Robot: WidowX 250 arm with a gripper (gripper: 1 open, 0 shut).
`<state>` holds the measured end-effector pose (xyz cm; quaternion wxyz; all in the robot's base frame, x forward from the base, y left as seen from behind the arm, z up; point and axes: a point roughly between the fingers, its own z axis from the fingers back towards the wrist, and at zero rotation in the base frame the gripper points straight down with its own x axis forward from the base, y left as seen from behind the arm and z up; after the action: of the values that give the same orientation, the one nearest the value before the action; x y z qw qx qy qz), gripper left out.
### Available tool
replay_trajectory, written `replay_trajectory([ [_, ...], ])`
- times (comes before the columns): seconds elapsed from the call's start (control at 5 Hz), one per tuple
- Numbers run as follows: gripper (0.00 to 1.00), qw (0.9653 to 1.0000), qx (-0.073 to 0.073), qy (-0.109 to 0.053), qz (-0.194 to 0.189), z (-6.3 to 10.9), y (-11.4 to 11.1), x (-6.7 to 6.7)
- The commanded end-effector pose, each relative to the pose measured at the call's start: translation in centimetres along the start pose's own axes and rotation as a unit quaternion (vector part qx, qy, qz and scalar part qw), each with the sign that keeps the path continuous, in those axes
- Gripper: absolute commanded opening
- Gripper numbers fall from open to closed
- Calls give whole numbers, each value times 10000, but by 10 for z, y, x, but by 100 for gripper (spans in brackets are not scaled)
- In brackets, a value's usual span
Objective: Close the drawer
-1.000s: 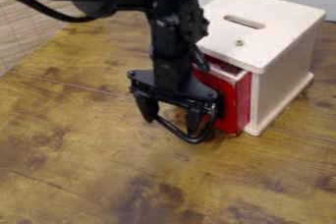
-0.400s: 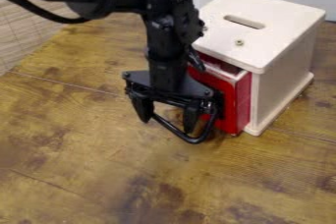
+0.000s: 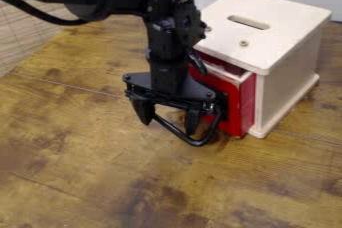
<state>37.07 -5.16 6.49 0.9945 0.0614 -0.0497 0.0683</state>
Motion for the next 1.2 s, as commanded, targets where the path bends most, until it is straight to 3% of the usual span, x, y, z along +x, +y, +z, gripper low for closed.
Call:
replay_trajectory([
  [0.0, 100, 9979, 246, 502, 314, -29, 33, -18],
  [0.4, 100, 9973, 289, 506, 439, -34, 37, -21],
  [1.0, 100, 9965, 274, 495, 614, -12, 31, 9],
])
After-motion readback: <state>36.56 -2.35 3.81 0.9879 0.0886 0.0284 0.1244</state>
